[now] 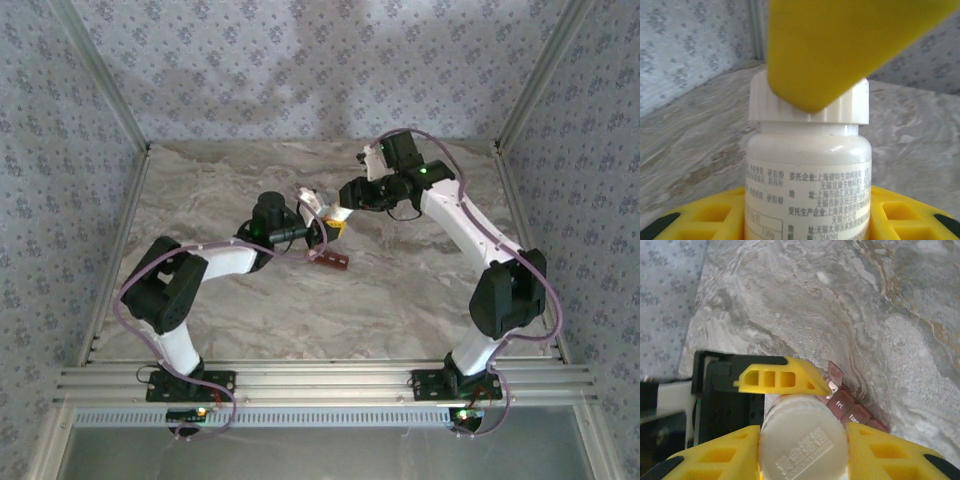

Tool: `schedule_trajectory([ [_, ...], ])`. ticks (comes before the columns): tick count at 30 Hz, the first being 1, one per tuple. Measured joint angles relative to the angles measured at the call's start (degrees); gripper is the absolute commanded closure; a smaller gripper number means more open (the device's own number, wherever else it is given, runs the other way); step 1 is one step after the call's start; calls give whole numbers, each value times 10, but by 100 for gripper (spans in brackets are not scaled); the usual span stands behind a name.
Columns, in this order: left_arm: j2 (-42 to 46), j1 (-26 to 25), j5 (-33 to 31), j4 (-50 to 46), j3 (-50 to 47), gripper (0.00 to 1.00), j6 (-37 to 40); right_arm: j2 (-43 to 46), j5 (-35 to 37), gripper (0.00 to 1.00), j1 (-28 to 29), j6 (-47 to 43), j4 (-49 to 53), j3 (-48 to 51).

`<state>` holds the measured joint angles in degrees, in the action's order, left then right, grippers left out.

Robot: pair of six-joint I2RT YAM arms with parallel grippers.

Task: Sort the pills into containers

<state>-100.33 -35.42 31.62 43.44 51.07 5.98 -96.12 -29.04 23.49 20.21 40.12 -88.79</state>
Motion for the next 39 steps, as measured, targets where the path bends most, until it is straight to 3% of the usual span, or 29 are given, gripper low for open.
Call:
schedule_trajectory([
  [5,3,-26,-100,0,-23,100,37,-3,19,59,4,95,-32,35],
  [12,3,-33,-143,1,-30,100,54,-3,40,57,12,160,-59,48],
  [21,2,-33,-141,24,-30,100,51,-3,42,48,14,186,-54,37],
  [32,-4,-37,-108,73,-27,100,43,-1,28,17,-5,191,-47,11],
  [39,-12,-36,-79,74,-17,100,31,31,7,15,-40,168,-58,19],
])
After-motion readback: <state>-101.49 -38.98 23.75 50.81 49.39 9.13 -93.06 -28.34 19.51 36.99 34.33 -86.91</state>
